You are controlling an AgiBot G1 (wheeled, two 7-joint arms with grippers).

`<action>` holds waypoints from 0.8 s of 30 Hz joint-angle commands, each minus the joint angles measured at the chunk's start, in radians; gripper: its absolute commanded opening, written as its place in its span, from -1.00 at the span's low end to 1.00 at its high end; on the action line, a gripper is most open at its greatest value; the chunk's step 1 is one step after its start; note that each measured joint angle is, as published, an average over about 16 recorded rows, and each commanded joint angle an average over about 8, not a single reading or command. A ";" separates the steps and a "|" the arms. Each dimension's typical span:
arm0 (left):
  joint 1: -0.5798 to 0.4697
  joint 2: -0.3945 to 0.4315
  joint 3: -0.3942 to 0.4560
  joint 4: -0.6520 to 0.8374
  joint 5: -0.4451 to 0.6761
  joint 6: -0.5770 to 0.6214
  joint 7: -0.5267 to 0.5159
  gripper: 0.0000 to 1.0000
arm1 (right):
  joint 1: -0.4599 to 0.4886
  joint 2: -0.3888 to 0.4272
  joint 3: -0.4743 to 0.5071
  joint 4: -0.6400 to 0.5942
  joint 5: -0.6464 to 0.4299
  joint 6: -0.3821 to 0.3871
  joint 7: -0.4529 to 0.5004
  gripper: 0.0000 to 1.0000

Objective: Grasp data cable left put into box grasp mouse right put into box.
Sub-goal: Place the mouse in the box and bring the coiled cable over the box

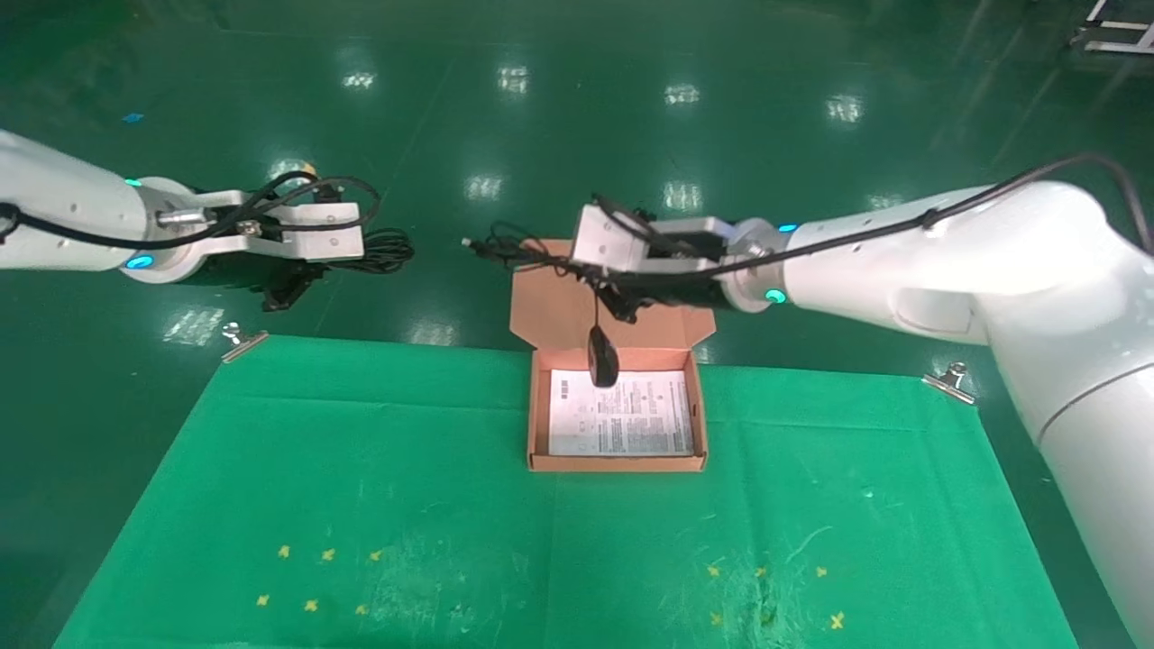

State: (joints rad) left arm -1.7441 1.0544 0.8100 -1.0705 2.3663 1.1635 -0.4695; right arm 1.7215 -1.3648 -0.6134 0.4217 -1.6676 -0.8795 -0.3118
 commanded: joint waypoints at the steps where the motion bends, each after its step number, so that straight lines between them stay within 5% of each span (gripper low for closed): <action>1: 0.002 -0.004 0.003 -0.021 0.015 0.017 -0.022 -1.00 | -0.017 -0.002 -0.026 0.007 0.008 0.011 0.006 -1.00; 21: 0.011 -0.011 0.004 -0.054 0.027 0.027 -0.047 -1.00 | -0.096 -0.001 -0.267 -0.097 0.127 0.139 0.387 -1.00; 24: 0.011 -0.011 0.004 -0.054 0.027 0.027 -0.047 -1.00 | -0.089 -0.001 -0.298 -0.102 0.120 0.148 0.410 -0.39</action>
State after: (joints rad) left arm -1.7326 1.0429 0.8142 -1.1252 2.3936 1.1912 -0.5166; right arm 1.6308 -1.3632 -0.9053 0.3284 -1.5441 -0.7366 0.0833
